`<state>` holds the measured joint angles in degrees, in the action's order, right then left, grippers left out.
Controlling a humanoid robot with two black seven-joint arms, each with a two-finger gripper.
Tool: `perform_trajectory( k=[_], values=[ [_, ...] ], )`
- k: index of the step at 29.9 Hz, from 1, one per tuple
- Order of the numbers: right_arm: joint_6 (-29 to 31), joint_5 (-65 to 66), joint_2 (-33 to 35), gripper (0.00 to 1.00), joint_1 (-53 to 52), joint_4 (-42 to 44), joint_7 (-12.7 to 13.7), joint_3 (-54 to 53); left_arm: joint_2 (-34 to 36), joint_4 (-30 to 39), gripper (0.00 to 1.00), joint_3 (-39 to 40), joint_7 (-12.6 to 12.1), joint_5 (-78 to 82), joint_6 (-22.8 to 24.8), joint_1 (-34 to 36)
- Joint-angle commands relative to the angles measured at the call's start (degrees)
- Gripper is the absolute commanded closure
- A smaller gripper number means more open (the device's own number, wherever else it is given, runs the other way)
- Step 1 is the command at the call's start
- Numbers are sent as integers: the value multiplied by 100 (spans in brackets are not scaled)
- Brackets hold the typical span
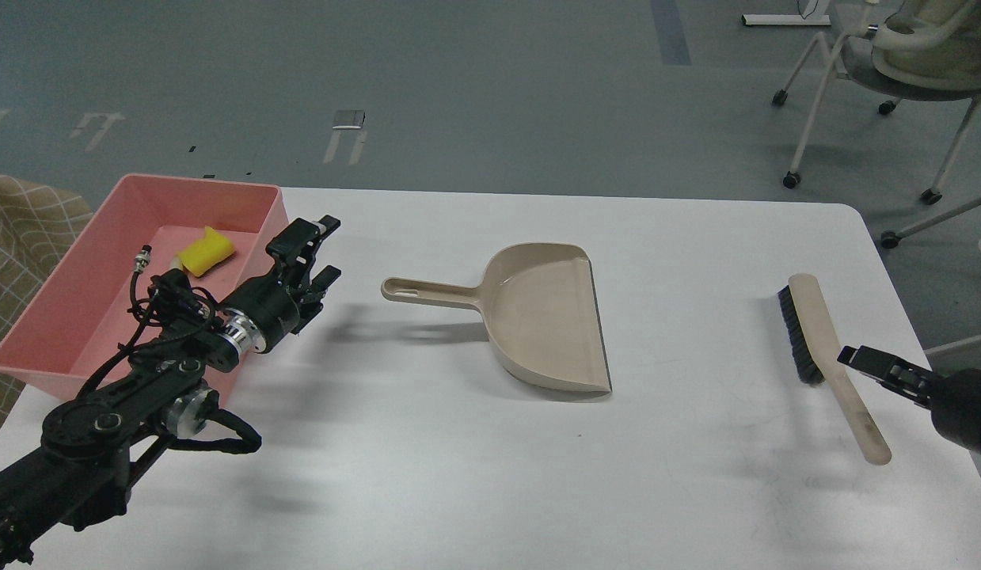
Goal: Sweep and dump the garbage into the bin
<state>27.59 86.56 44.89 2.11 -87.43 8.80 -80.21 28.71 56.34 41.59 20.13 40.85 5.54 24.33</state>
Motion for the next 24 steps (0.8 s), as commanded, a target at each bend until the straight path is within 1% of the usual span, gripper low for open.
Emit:
perform_trajectory(
  k=[1,3,6,7,8,10,11,12,13,15,18,20,24],
  values=[
    [0,-8,-181,1,-18,-11,17,-616,161,0,3,7,-27,-348,0,107],
    [-8,-8,-497,0,-97,7,26,-978,223,0,3,7,-36,-569,0,168],
    [-35,-8,-1199,0,-439,86,26,-1383,346,0,2,25,17,-780,26,204],
    [-87,-8,-1654,0,-605,164,26,-1514,398,0,2,103,26,-876,52,247],
    [-140,-8,-1867,0,-685,191,26,-1576,407,0,2,165,17,-920,61,265],
    [-499,-8,-2552,0,-948,270,26,-1743,399,0,2,463,17,-1043,105,274],
    [-605,-17,-2703,0,-1037,305,26,-1735,399,0,2,543,17,-1053,114,274],
    [-798,-17,-3000,0,-1212,410,26,-1726,390,0,2,691,17,-1070,149,274],
    [-799,-17,-3003,0,-1213,411,26,-1726,390,0,2,693,17,-1070,149,274],
    [-948,-95,-3668,0,-1519,708,-1,-1735,363,0,2,929,8,-1070,202,283],
    [-949,-507,-4109,0,-2028,1156,-1,-1718,346,0,2,1175,-9,-1079,220,274],
    [-949,-780,-4242,0,-2258,1333,-1,-1691,346,0,2,1255,-27,-1088,255,283],
    [-992,-1903,-4489,0,-2768,1729,-1,-1691,267,0,2,1632,-35,-1245,483,274]
  ],
)
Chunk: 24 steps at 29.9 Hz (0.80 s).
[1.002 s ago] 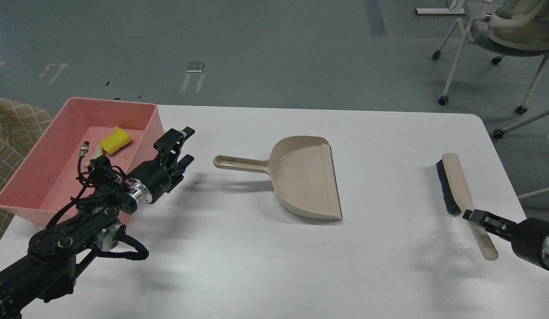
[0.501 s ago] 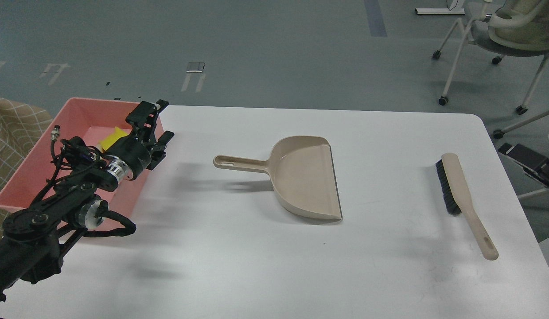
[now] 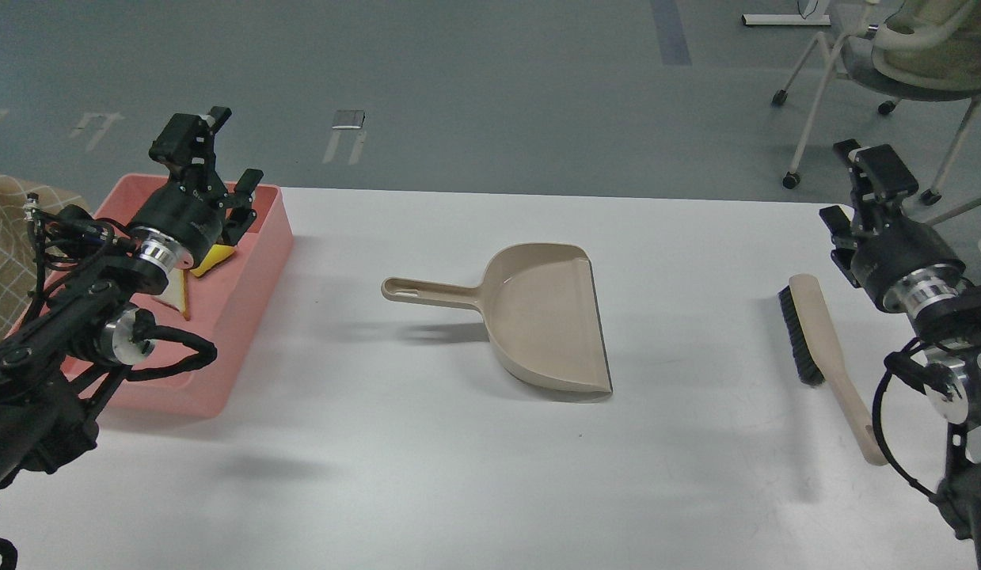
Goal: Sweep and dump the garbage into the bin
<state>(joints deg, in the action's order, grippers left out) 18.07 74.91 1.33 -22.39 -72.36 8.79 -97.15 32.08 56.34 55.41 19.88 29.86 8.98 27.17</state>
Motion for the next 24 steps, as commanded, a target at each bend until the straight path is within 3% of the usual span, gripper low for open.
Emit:
perform_trajectory(
  k=[1,6,12,24],
  values=[
    [-75,-906,-133,0,-354,240,0,3,-113,0,2,269,-11,-208,174,-1],
    [-269,-1909,-133,0,-591,380,0,55,-307,0,2,295,-11,-393,411,-10],
    [-366,-2059,-133,0,-732,530,0,117,-597,0,2,427,-19,-647,412,-1],
    [-330,-2631,-133,0,-785,689,18,126,-544,97,2,471,-11,-947,412,-89]
  ],
)
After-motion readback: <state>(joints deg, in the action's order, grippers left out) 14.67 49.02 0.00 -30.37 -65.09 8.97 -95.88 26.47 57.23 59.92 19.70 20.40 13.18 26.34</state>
